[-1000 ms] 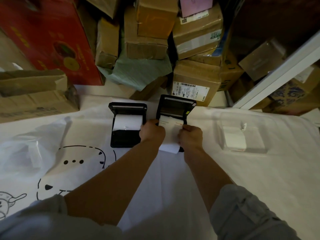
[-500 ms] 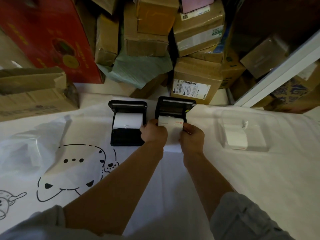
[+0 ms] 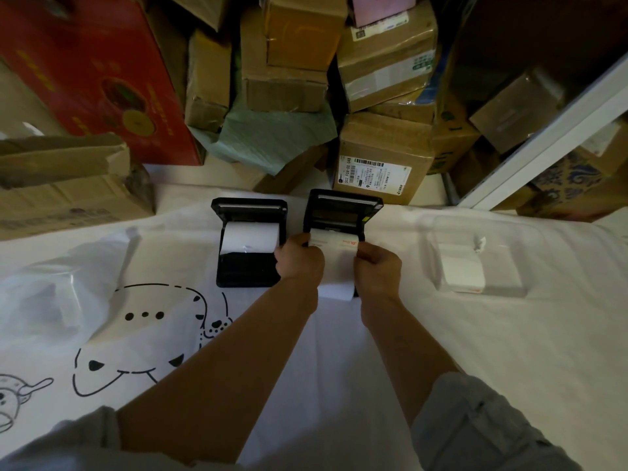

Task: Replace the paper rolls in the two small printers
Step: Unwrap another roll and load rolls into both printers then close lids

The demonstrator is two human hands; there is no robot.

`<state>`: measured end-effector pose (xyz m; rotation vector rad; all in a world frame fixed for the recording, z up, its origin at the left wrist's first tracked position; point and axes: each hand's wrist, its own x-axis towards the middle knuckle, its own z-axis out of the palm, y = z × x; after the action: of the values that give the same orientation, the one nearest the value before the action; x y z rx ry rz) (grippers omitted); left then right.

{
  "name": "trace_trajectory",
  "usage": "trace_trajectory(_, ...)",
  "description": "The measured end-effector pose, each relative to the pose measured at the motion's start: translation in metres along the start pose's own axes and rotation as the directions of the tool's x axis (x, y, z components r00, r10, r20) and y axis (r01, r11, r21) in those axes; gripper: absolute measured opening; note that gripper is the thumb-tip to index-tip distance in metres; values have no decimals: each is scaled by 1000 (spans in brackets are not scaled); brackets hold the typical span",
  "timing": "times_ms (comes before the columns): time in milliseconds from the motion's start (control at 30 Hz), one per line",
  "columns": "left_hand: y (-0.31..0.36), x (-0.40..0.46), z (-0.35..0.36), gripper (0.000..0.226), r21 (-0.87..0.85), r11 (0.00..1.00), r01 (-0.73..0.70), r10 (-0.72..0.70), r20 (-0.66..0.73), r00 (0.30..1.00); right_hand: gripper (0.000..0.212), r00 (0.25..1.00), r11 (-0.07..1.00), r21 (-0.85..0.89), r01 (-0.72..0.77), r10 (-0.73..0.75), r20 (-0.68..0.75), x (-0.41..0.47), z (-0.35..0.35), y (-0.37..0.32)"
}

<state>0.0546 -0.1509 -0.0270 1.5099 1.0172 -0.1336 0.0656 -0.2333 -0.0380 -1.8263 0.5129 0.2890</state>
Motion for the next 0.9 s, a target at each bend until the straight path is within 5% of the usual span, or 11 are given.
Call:
trace_trajectory(433,-1,-9,0,48,-57,996,-63,61,-36,997,39,993,986,122,114,-114,-9,-14,-11,-2)
trace_trajectory(900,-3,-30,-5,41,-183,967,-178,165,-81,983,19,986,974,190,119,-94,-139,-12,-13,6)
